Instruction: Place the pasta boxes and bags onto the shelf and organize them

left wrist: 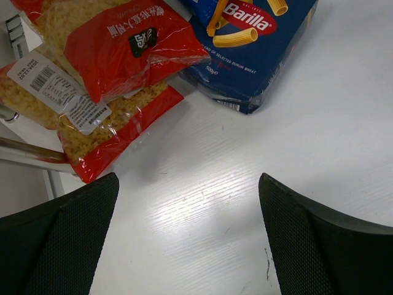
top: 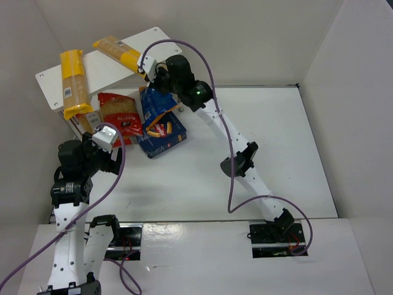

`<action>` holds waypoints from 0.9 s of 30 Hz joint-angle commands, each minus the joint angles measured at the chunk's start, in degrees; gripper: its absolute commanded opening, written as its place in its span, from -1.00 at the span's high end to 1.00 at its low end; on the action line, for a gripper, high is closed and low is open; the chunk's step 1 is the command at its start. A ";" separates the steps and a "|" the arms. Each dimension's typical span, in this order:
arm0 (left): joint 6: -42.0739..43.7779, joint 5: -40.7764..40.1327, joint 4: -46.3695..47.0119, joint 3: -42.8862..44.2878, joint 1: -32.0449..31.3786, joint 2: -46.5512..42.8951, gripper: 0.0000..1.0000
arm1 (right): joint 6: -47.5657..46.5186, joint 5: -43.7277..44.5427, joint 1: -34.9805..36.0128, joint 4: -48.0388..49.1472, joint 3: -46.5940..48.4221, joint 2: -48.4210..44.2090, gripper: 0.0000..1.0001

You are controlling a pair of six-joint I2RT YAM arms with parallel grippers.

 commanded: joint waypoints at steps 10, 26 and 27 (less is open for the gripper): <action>0.66 2.03 1.61 -0.22 0.35 -0.58 -1.00 | -0.21 3.31 3.49 -3.88 1.31 -3.76 1.00; 0.66 2.73 1.60 -0.22 0.35 -4.36 -1.00 | 9.27 4.64 5.33 -24.30 -18.96 -28.25 0.90; 0.66 2.73 1.61 -0.22 0.35 -4.36 -1.00 | 11.02 4.11 5.33 -23.60 -26.22 -30.29 0.90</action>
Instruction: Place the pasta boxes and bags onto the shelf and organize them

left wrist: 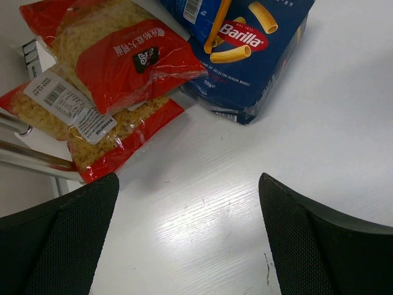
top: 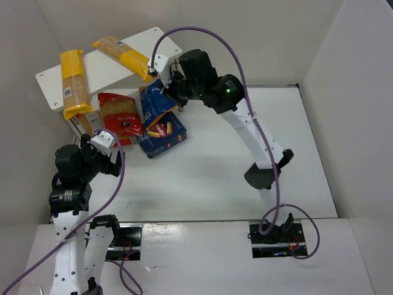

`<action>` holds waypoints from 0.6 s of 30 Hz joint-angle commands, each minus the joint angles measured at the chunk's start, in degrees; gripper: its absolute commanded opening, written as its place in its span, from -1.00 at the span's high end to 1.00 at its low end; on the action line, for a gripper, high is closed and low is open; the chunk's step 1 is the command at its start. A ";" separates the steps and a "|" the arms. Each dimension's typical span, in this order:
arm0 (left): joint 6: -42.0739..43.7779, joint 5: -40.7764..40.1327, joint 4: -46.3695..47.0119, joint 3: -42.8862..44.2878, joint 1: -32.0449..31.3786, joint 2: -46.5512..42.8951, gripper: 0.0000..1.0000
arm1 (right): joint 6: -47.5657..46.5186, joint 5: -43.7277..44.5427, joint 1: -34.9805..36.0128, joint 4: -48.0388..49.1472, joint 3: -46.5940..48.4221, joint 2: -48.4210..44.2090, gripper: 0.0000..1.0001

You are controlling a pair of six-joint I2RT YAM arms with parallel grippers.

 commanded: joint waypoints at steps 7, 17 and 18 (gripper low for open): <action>0.00 -0.42 2.17 -0.22 0.35 -0.73 -1.00 | 9.36 6.33 0.81 27.00 -59.89 -33.10 0.81; -2.19 -3.23 3.23 -0.75 0.35 -1.26 -1.00 | 12.18 1.94 -17.63 41.79 -96.19 -61.68 -0.43; -2.19 -3.24 3.23 -0.75 0.35 -1.78 -1.00 | 13.05 2.56 -18.69 41.80 -97.88 -63.95 -0.55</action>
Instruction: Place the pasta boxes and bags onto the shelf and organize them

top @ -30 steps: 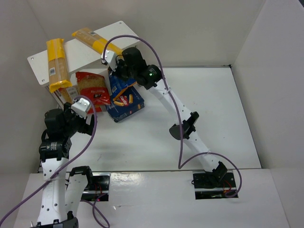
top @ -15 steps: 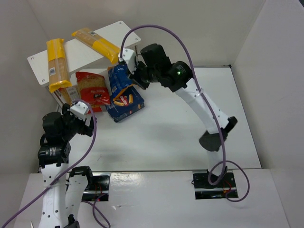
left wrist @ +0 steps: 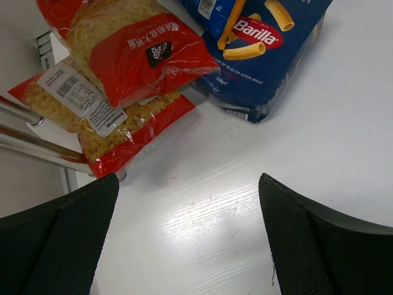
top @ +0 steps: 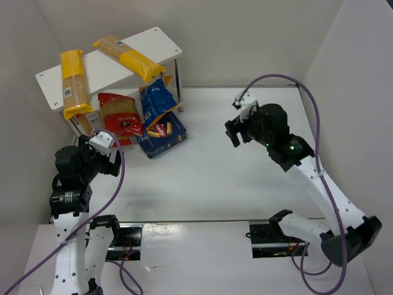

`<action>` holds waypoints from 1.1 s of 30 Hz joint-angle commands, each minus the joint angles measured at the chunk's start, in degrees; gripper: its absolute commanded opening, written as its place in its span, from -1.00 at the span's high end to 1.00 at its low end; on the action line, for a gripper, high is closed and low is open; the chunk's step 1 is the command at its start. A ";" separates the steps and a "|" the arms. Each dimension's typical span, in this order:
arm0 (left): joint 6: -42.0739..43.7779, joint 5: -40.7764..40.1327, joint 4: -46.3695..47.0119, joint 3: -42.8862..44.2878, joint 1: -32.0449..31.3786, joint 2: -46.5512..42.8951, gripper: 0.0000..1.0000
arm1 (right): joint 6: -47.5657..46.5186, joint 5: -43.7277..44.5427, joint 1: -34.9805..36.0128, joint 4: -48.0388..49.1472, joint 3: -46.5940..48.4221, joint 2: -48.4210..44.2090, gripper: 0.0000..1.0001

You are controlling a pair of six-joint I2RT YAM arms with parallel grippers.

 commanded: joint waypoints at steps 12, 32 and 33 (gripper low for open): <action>-3.87 -3.74 4.38 -1.17 0.35 -1.60 -1.00 | 5.10 -7.00 -24.28 -4.62 -4.24 10.46 -1.00; -12.30 -8.74 5.26 0.15 1.93 0.51 -1.00 | 1.67 -11.57 -37.55 -3.13 -17.42 -16.97 -1.00; -12.30 -9.53 5.95 0.15 2.54 0.51 -1.00 | 1.67 -11.57 -38.08 -3.13 -17.42 -16.35 -1.00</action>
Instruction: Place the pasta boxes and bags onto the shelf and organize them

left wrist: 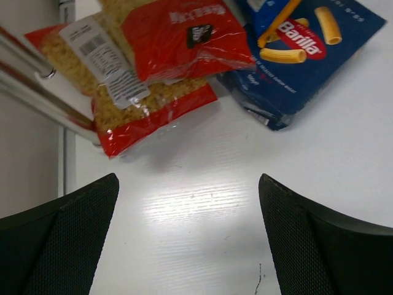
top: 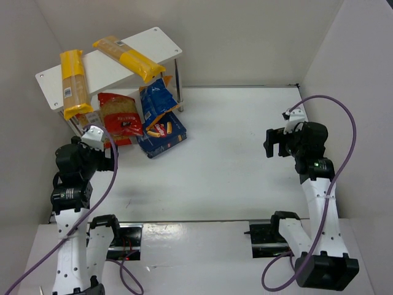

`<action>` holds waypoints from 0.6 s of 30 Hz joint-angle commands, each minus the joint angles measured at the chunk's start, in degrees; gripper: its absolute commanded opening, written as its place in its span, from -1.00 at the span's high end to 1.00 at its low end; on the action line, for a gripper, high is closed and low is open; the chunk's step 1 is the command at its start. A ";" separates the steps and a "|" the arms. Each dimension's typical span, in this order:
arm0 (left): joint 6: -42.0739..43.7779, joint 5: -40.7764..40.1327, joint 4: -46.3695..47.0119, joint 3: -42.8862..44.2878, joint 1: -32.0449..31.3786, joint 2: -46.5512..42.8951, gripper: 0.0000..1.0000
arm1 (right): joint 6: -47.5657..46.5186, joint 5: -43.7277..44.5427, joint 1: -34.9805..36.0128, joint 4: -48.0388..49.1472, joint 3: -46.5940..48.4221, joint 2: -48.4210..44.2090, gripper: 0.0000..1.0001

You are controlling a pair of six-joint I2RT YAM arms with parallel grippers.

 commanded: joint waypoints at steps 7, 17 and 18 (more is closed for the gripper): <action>-6.00 -8.45 3.32 1.35 6.39 0.96 -1.00 | 1.28 2.16 -2.64 0.78 0.76 5.07 -1.00; -4.24 -4.67 3.32 0.82 7.10 -1.59 -1.00 | 1.28 2.78 -2.64 0.78 0.77 6.92 -1.00; -4.24 -4.67 3.32 0.82 7.10 -1.59 -1.00 | 1.28 2.78 -2.64 0.78 0.77 6.92 -1.00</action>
